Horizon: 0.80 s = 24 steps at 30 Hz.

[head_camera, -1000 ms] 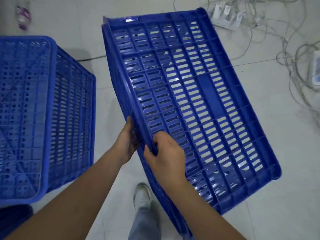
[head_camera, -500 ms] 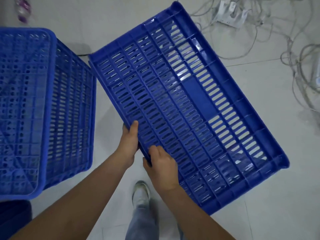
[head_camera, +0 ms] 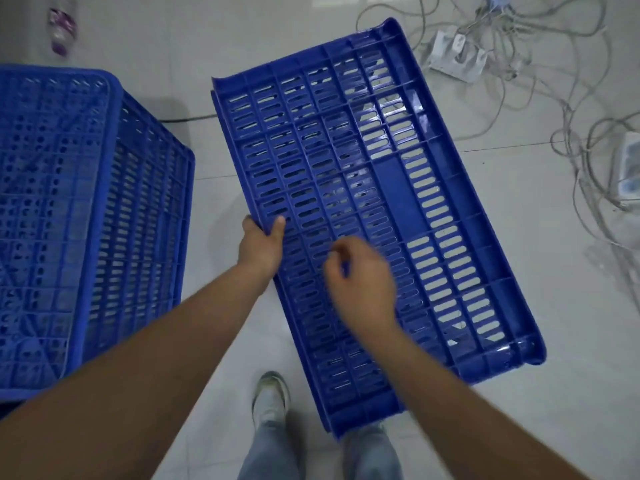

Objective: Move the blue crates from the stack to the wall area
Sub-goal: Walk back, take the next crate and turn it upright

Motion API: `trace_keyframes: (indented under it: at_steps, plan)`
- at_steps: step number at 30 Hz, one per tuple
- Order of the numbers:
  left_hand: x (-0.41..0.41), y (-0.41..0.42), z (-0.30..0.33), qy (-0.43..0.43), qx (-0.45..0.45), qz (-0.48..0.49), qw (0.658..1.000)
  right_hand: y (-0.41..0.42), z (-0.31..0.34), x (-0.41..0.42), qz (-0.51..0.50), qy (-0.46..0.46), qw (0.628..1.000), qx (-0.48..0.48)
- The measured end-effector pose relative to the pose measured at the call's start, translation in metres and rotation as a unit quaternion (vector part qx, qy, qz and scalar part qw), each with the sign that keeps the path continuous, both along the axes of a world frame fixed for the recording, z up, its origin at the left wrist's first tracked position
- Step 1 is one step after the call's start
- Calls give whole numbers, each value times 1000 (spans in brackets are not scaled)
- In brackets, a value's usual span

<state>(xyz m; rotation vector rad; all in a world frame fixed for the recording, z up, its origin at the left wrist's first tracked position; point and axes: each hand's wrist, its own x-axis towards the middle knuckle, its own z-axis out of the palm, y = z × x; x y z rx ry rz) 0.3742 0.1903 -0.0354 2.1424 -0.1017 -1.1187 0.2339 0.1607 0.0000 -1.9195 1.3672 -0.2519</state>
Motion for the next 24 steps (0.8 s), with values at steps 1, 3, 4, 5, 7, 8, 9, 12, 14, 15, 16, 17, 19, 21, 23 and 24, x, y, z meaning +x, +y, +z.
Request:
trace_keyframes:
  at_steps: [1, 3, 4, 5, 7, 8, 9, 12, 14, 15, 16, 17, 19, 21, 23, 24]
  plan:
    - [-9, 4, 1, -11, 2, -3, 1000, -22, 4, -15, -27, 5, 999, -26]
    - [-30, 16, 4, -51, -9, -7, 999, -70, 7, -47, -86, 51, 992, -80]
    - [-42, 23, 4, -77, -22, -6, 997, -92, 4, -63, -109, 99, 985, -92]
    - [-54, 29, 4, -101, -34, -2, 994, -113, -1, -78, -130, 146, 978, -77]
    - [-74, 40, 3, -126, -42, 1, 991, -143, -13, -99, -180, 187, 965, 28]
    - [-80, 44, 1, -134, -43, -2, 990, -151, -17, -105, -192, 186, 959, 89]
    - [-82, 48, -2, -140, -42, -6, 989, -154, -21, -108, -185, 174, 957, 142]
    - [-78, 53, -8, -151, -34, -17, 988, -152, -26, -113, -178, 122, 960, 179]
    - [-75, 54, -10, -154, -31, -28, 987, -151, -25, -115, -199, 91, 958, 187]
    - [-74, 55, -9, -155, -29, -34, 987, -151, -24, -116, -209, 76, 954, 202]
    - [-73, 55, -8, -154, -27, -38, 987, -151, -20, -117, -217, 64, 948, 224]
    - [-71, 55, -7, -150, -28, -40, 987, -151, -17, -118, -221, 54, 943, 243]
    - [-66, 55, -6, -139, -30, -40, 989, -143, -11, -120, -221, 51, 938, 264]
    - [-61, 54, -5, -130, -39, -41, 990, -133, -10, -123, -232, 49, 934, 267]
    - [-58, 53, -4, -126, -45, -39, 990, -122, -10, -126, -244, 50, 931, 268]
    - [-57, 53, -3, -126, -46, -38, 990, -118, -11, -128, -247, 50, 929, 271]
